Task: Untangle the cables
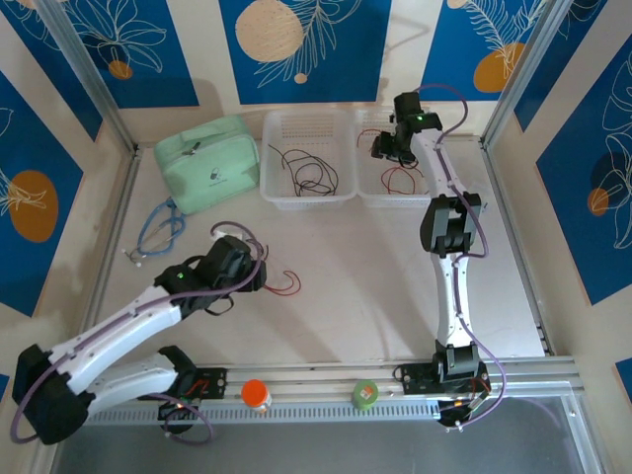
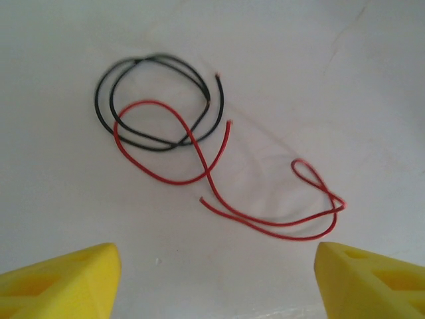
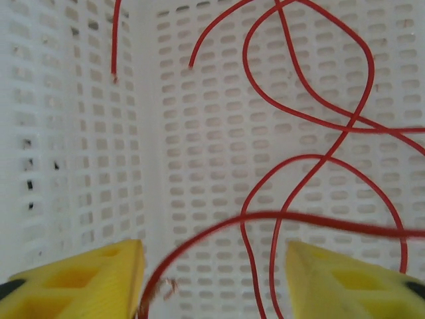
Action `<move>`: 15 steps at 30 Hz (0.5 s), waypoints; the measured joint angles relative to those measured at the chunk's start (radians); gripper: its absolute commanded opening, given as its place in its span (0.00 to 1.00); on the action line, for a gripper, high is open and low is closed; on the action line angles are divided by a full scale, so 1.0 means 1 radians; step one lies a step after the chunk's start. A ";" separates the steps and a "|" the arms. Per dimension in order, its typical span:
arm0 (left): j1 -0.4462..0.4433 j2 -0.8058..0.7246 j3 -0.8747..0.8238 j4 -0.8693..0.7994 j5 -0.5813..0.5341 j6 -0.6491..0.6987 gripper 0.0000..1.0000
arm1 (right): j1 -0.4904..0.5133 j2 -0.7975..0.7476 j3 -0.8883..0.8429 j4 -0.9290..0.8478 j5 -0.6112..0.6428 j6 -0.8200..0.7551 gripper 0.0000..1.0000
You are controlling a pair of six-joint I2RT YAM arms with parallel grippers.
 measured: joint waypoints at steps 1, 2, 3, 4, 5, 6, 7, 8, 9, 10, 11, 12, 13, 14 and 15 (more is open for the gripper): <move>0.011 0.032 0.005 0.000 0.020 -0.003 0.74 | 0.000 -0.020 -0.025 -0.003 -0.009 0.000 0.66; 0.022 0.061 0.009 0.002 0.039 -0.006 0.73 | 0.001 -0.049 -0.059 -0.002 -0.016 0.001 0.67; 0.031 0.082 0.012 0.005 0.052 -0.010 0.72 | 0.002 -0.084 -0.103 -0.003 -0.023 0.002 0.67; 0.042 0.102 0.015 0.011 0.070 -0.013 0.71 | 0.003 -0.129 -0.155 0.002 -0.030 0.003 0.67; 0.055 0.119 0.019 0.018 0.086 -0.015 0.70 | 0.006 -0.184 -0.217 0.006 -0.034 0.003 0.67; 0.067 0.134 0.023 0.028 0.102 -0.015 0.69 | 0.007 -0.234 -0.267 0.014 -0.038 0.004 0.66; 0.080 0.148 0.026 0.043 0.118 -0.014 0.67 | 0.010 -0.301 -0.337 0.034 -0.040 0.004 0.66; 0.092 0.164 0.031 0.055 0.130 -0.012 0.65 | 0.013 -0.375 -0.408 0.053 -0.042 0.007 0.65; 0.102 0.182 0.039 0.062 0.142 -0.010 0.63 | 0.017 -0.436 -0.467 0.074 -0.045 0.008 0.64; 0.110 0.203 0.048 0.072 0.150 -0.003 0.63 | 0.022 -0.510 -0.538 0.095 -0.049 0.012 0.63; 0.119 0.231 0.062 0.082 0.159 0.011 0.62 | 0.028 -0.585 -0.608 0.120 -0.053 0.015 0.62; 0.124 0.254 0.072 0.091 0.164 0.022 0.61 | 0.035 -0.648 -0.667 0.141 -0.058 0.019 0.61; 0.131 0.281 0.083 0.098 0.168 0.035 0.59 | 0.044 -0.721 -0.739 0.166 -0.063 0.027 0.59; 0.138 0.309 0.096 0.101 0.172 0.052 0.56 | 0.053 -0.782 -0.797 0.184 -0.066 0.034 0.57; 0.145 0.330 0.105 0.102 0.173 0.062 0.55 | 0.060 -0.830 -0.848 0.200 -0.069 0.038 0.54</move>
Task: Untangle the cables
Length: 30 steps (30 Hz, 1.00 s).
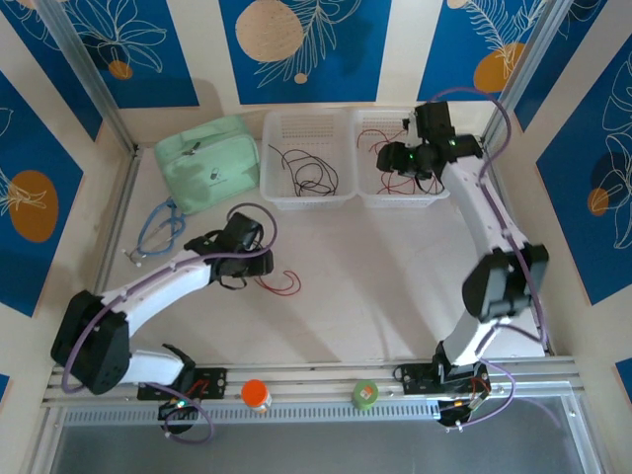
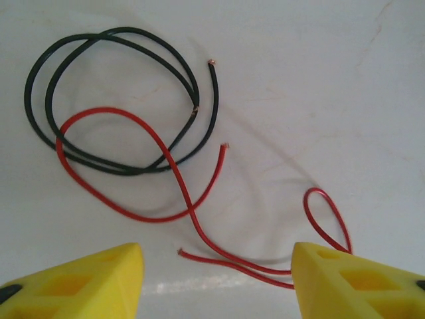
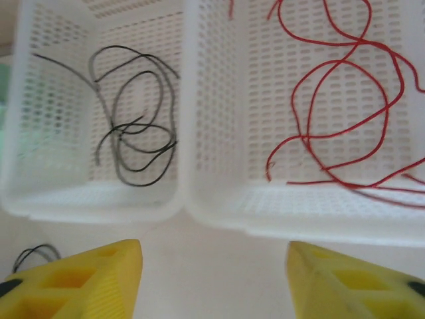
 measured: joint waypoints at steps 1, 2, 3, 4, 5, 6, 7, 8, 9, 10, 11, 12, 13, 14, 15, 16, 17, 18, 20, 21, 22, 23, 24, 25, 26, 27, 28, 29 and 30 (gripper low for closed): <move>0.011 0.019 0.008 0.002 0.000 0.016 0.53 | 0.008 -0.053 -0.060 0.019 -0.003 0.007 0.51; 0.025 0.035 0.013 0.005 0.001 0.030 0.52 | 0.018 -0.099 -0.117 0.034 -0.008 0.016 0.48; 0.038 0.047 0.016 0.008 0.000 0.038 0.51 | 0.026 -0.131 -0.158 0.039 -0.011 0.020 0.46; 0.056 0.060 0.021 0.011 0.004 0.051 0.48 | 0.036 -0.167 -0.210 0.050 -0.014 0.029 0.43; 0.073 0.073 0.030 0.011 0.008 0.063 0.45 | 0.045 -0.197 -0.255 0.058 -0.018 0.034 0.40; 0.088 0.090 0.043 0.011 0.011 0.077 0.44 | 0.053 -0.225 -0.299 0.063 -0.021 0.042 0.38; 0.099 0.110 0.062 0.013 0.016 0.089 0.42 | 0.061 -0.253 -0.340 0.064 -0.022 0.050 0.38; 0.108 0.136 0.088 0.013 0.025 0.105 0.41 | 0.069 -0.277 -0.377 0.070 -0.024 0.057 0.38; 0.114 0.160 0.113 0.018 0.033 0.119 0.41 | 0.076 -0.299 -0.408 0.073 -0.025 0.065 0.38; 0.117 0.185 0.140 0.023 0.047 0.134 0.40 | 0.082 -0.322 -0.438 0.078 -0.026 0.072 0.38; 0.117 0.206 0.164 0.030 0.061 0.147 0.38 | 0.089 -0.347 -0.468 0.082 -0.026 0.080 0.38; 0.117 0.226 0.185 0.037 0.076 0.157 0.35 | 0.093 -0.369 -0.492 0.085 -0.026 0.086 0.37; 0.117 0.248 0.207 0.043 0.092 0.171 0.33 | 0.095 -0.393 -0.517 0.087 -0.026 0.093 0.37; 0.117 0.268 0.227 0.048 0.108 0.184 0.31 | 0.096 -0.412 -0.535 0.087 -0.026 0.099 0.37; 0.117 0.285 0.243 0.050 0.117 0.193 0.31 | 0.096 -0.428 -0.548 0.087 -0.025 0.103 0.37; 0.117 0.303 0.258 0.053 0.129 0.206 0.31 | 0.096 -0.443 -0.560 0.087 -0.025 0.109 0.37; 0.117 0.323 0.273 0.053 0.139 0.216 0.30 | 0.096 -0.454 -0.568 0.087 -0.025 0.111 0.37; 0.117 0.341 0.285 0.052 0.146 0.225 0.30 | 0.096 -0.461 -0.572 0.088 -0.025 0.113 0.37; 0.117 0.383 0.309 0.051 0.160 0.243 0.29 | 0.095 -0.475 -0.579 0.086 -0.025 0.116 0.37; 0.117 0.403 0.319 0.051 0.165 0.252 0.29 | 0.094 -0.480 -0.580 0.085 -0.025 0.117 0.37; 0.117 0.423 0.331 0.049 0.168 0.260 0.28 | 0.093 -0.486 -0.583 0.085 -0.024 0.117 0.37; 0.117 0.445 0.343 0.045 0.168 0.267 0.28 | 0.093 -0.495 -0.587 0.086 -0.024 0.119 0.37; 0.116 0.463 0.351 0.039 0.167 0.272 0.28 | 0.092 -0.504 -0.592 0.085 -0.024 0.120 0.37; 0.116 0.479 0.360 0.032 0.166 0.275 0.27 | 0.092 -0.513 -0.598 0.083 -0.023 0.120 0.37; 0.114 0.493 0.365 0.028 0.161 0.275 0.27 | 0.090 -0.522 -0.603 0.083 -0.022 0.120 0.37; 0.113 0.500 0.365 0.025 0.155 0.275 0.27 | 0.088 -0.530 -0.607 0.080 -0.021 0.120 0.37; 0.111 0.505 0.365 0.017 0.147 0.275 0.27 | 0.085 -0.538 -0.612 0.079 -0.021 0.120 0.37; 0.109 0.508 0.365 0.009 0.139 0.275 0.27 | 0.082 -0.544 -0.613 0.075 -0.021 0.120 0.37; 0.108 0.508 0.365 0.005 0.131 0.275 0.27 | 0.079 -0.551 -0.616 0.076 -0.021 0.120 0.37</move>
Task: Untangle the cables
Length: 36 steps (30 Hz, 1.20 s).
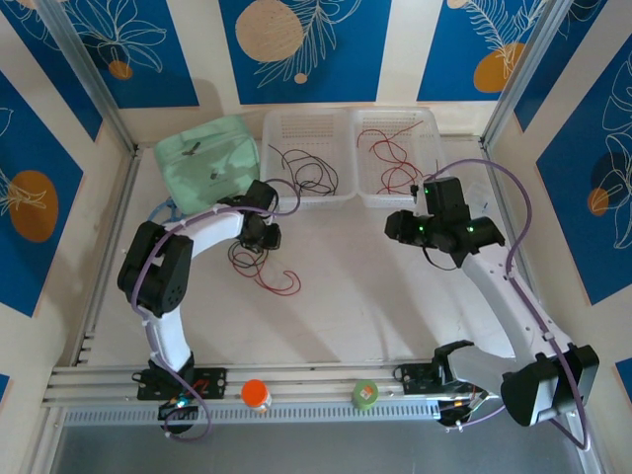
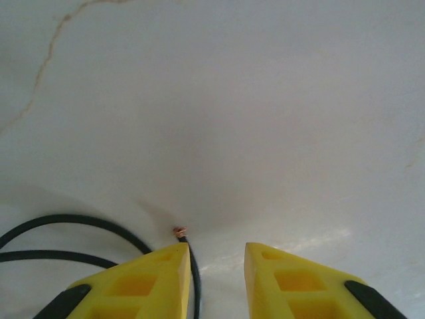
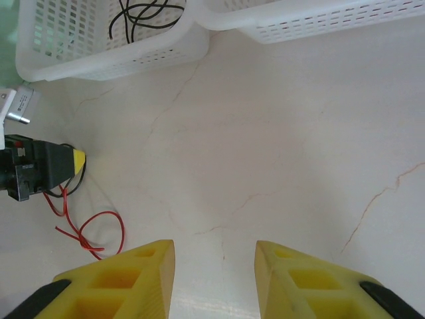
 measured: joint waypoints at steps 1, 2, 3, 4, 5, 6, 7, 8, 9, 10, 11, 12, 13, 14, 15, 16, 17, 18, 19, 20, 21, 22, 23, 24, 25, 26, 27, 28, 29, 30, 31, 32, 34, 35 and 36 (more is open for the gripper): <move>-0.002 0.000 0.000 -0.003 -0.009 -0.001 0.27 | -0.004 -0.006 -0.003 -0.003 0.000 0.000 0.37; -0.002 0.000 0.000 -0.004 -0.016 -0.002 0.27 | -0.008 -0.013 -0.007 -0.004 0.000 0.000 0.37; -0.003 0.000 0.000 -0.006 -0.023 -0.005 0.27 | -0.011 -0.019 -0.009 -0.009 0.000 0.000 0.37; -0.004 0.000 0.000 -0.010 -0.028 -0.008 0.27 | -0.016 -0.023 -0.009 -0.014 0.000 0.000 0.37; -0.005 0.000 0.000 -0.011 -0.031 -0.009 0.27 | -0.019 -0.026 -0.009 -0.017 0.000 0.000 0.37; -0.007 0.000 -0.001 -0.011 -0.034 -0.011 0.28 | -0.022 -0.027 -0.009 -0.018 0.000 0.000 0.37; -0.009 0.000 -0.002 -0.010 -0.034 -0.011 0.27 | -0.024 -0.031 -0.009 -0.019 0.000 0.000 0.37; -0.012 0.000 -0.005 -0.010 -0.034 -0.011 0.27 | -0.027 -0.032 -0.009 -0.019 0.000 0.000 0.37; -0.014 0.000 -0.008 -0.010 -0.034 -0.012 0.27 | -0.029 -0.033 -0.009 -0.019 0.000 0.000 0.37; -0.017 0.001 -0.011 -0.010 -0.034 -0.012 0.27 | -0.031 -0.034 -0.009 -0.019 0.000 0.000 0.37; -0.020 0.003 -0.013 -0.010 -0.034 -0.012 0.27 | -0.031 -0.035 -0.010 -0.019 0.000 0.000 0.37; -0.023 0.004 -0.016 -0.010 -0.034 -0.012 0.27 | -0.032 -0.035 -0.011 -0.019 -0.001 0.000 0.37; -0.025 0.008 -0.018 -0.010 -0.035 -0.012 0.27 | -0.032 -0.037 -0.013 -0.019 -0.001 0.000 0.37; -0.027 0.011 -0.021 -0.010 -0.035 -0.012 0.27 | -0.032 -0.039 -0.014 -0.021 -0.001 0.000 0.37; -0.027 0.013 -0.024 -0.010 -0.037 -0.013 0.27 | -0.033 -0.039 -0.015 -0.022 -0.001 0.000 0.37; -0.029 0.013 -0.031 -0.010 -0.042 -0.016 0.27 | -0.035 -0.040 -0.016 -0.022 -0.002 0.000 0.37; -0.031 0.013 -0.037 -0.010 -0.048 -0.017 0.27 | -0.036 -0.040 -0.018 -0.022 -0.002 0.000 0.37; -0.032 0.013 -0.042 -0.010 -0.055 -0.019 0.27 | -0.039 -0.042 -0.020 -0.022 -0.003 0.000 0.37; -0.034 0.013 -0.046 -0.006 -0.062 -0.019 0.27 | -0.041 -0.044 -0.023 -0.022 -0.005 0.000 0.37; -0.036 0.013 -0.048 -0.002 -0.068 -0.020 0.27 | -0.043 -0.047 -0.025 -0.023 -0.008 0.000 0.37; -0.039 0.012 -0.052 0.002 -0.076 -0.020 0.27 | -0.045 -0.050 -0.026 -0.023 -0.009 0.000 0.37; -0.042 0.010 -0.056 0.007 -0.082 -0.023 0.27 | -0.048 -0.052 -0.026 -0.023 -0.012 0.000 0.37; -0.045 0.008 -0.061 0.012 -0.089 -0.026 0.27 | -0.049 -0.055 -0.026 -0.022 -0.016 0.000 0.37; -0.048 0.006 -0.066 0.017 -0.097 -0.027 0.25 | -0.050 -0.058 -0.026 -0.022 -0.019 0.000 0.37; -0.052 0.005 -0.069 0.023 -0.104 -0.029 0.23 | -0.052 -0.060 -0.026 -0.022 -0.020 0.000 0.37; -0.058 0.004 -0.071 0.025 -0.114 -0.035 0.21 | -0.053 -0.063 -0.026 -0.022 -0.023 0.000 0.37; -0.062 0.003 -0.073 0.027 -0.123 -0.037 0.18 | -0.054 -0.066 -0.026 -0.023 -0.024 0.000 0.37; -0.069 0.003 -0.074 0.028 -0.137 -0.040 0.14 | -0.055 -0.070 -0.026 -0.022 -0.026 0.000 0.37; -0.076 0.003 -0.074 0.029 -0.150 -0.045 0.10 | -0.055 -0.074 -0.026 -0.023 -0.027 0.000 0.37; -0.083 0.003 -0.075 0.031 -0.163 -0.044 0.06 | -0.055 -0.077 -0.026 -0.023 -0.027 0.000 0.37; -0.092 0.003 -0.076 0.034 -0.177 -0.045 0.02 | -0.055 -0.083 -0.027 -0.023 -0.027 0.000 0.37; -0.100 0.004 -0.077 0.035 -0.198 -0.048 0.00 | -0.055 -0.088 -0.027 -0.023 -0.027 0.000 0.37; -0.113 0.005 -0.081 0.040 -0.237 -0.051 0.00 | -0.058 -0.098 -0.027 -0.023 -0.027 0.000 0.37; -0.120 0.005 -0.084 0.044 -0.253 -0.053 0.00 | -0.061 -0.103 -0.027 -0.024 -0.028 0.000 0.37; -0.124 0.004 -0.087 0.048 -0.265 -0.053 0.00 | -0.064 -0.107 -0.027 -0.024 -0.030 0.000 0.37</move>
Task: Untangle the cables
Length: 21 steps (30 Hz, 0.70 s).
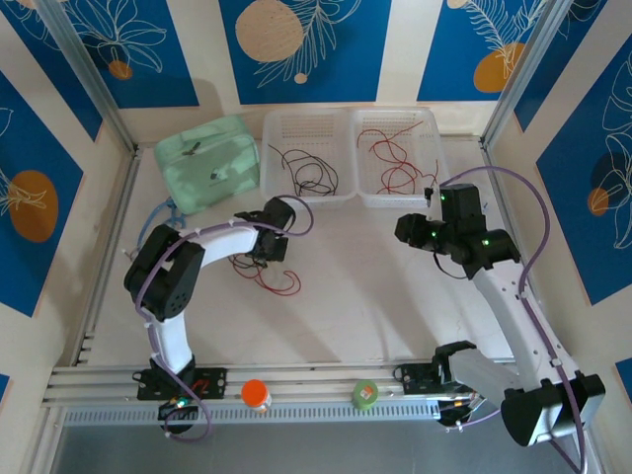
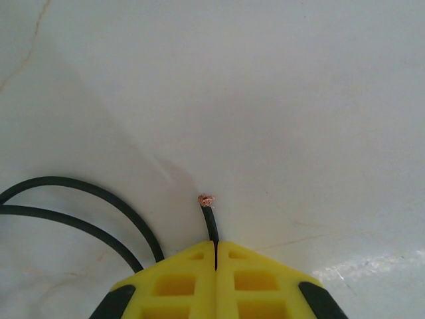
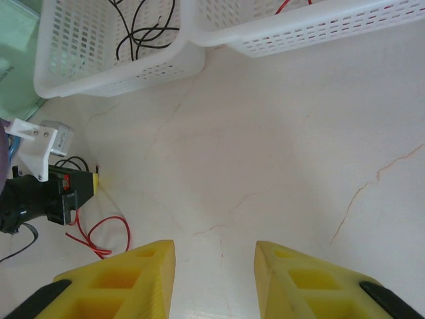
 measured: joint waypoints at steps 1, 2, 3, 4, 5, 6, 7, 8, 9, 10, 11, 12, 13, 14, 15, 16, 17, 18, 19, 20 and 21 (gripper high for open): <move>-0.004 -0.003 -0.005 0.004 -0.010 0.000 0.00 | -0.003 -0.004 0.000 0.000 -0.001 0.000 0.37; -0.007 -0.009 -0.011 0.010 -0.016 0.000 0.00 | -0.005 -0.007 0.000 -0.002 -0.002 0.000 0.36; -0.010 -0.016 -0.018 0.014 -0.021 0.000 0.00 | -0.006 -0.010 0.000 -0.003 -0.005 0.000 0.36; -0.012 -0.026 -0.024 0.007 -0.026 0.000 0.00 | -0.006 -0.012 0.000 -0.003 -0.008 0.000 0.37; -0.014 -0.042 -0.033 -0.018 -0.029 0.001 0.00 | -0.006 -0.016 0.000 -0.004 -0.013 0.000 0.36; -0.019 -0.058 -0.036 -0.046 -0.031 0.004 0.00 | -0.006 -0.018 0.000 -0.006 -0.019 0.000 0.36; -0.024 -0.089 -0.036 -0.080 -0.032 0.009 0.00 | -0.006 -0.023 0.000 -0.008 -0.030 0.000 0.36; -0.028 -0.124 -0.031 -0.108 -0.031 0.014 0.00 | -0.006 -0.029 0.000 -0.010 -0.045 -0.001 0.37; -0.037 -0.166 -0.016 -0.143 -0.031 0.019 0.00 | -0.006 -0.035 -0.002 -0.010 -0.060 -0.001 0.37; -0.048 -0.212 0.014 -0.179 -0.026 0.026 0.00 | -0.006 -0.044 -0.007 -0.008 -0.081 -0.003 0.37; -0.060 -0.260 0.059 -0.209 -0.020 0.034 0.00 | -0.006 -0.054 -0.015 -0.005 -0.105 -0.004 0.37; -0.069 -0.296 0.104 -0.229 -0.013 0.039 0.00 | -0.003 -0.062 -0.023 -0.001 -0.128 -0.005 0.38; -0.077 -0.337 0.165 -0.248 -0.005 0.045 0.00 | -0.001 -0.069 -0.034 0.007 -0.156 -0.005 0.39; -0.082 -0.377 0.229 -0.261 0.000 0.050 0.00 | 0.004 -0.074 -0.044 0.014 -0.187 -0.008 0.40; -0.086 -0.409 0.283 -0.273 0.005 0.055 0.00 | 0.011 -0.075 -0.053 0.024 -0.210 -0.010 0.41; -0.089 -0.439 0.333 -0.285 0.010 0.061 0.00 | 0.024 -0.075 -0.066 0.038 -0.235 -0.012 0.43; -0.089 -0.469 0.381 -0.299 0.011 0.066 0.00 | 0.040 -0.075 -0.078 0.052 -0.259 -0.013 0.44; -0.089 -0.491 0.417 -0.314 0.012 0.070 0.00 | 0.056 -0.075 -0.089 0.065 -0.273 -0.013 0.45; -0.089 -0.512 0.451 -0.333 0.015 0.072 0.00 | 0.080 -0.075 -0.102 0.082 -0.288 -0.015 0.47; -0.089 -0.527 0.481 -0.350 0.023 0.072 0.00 | 0.108 -0.075 -0.116 0.104 -0.301 -0.016 0.48; -0.089 -0.535 0.500 -0.363 0.030 0.072 0.00 | 0.132 -0.073 -0.125 0.123 -0.311 -0.016 0.50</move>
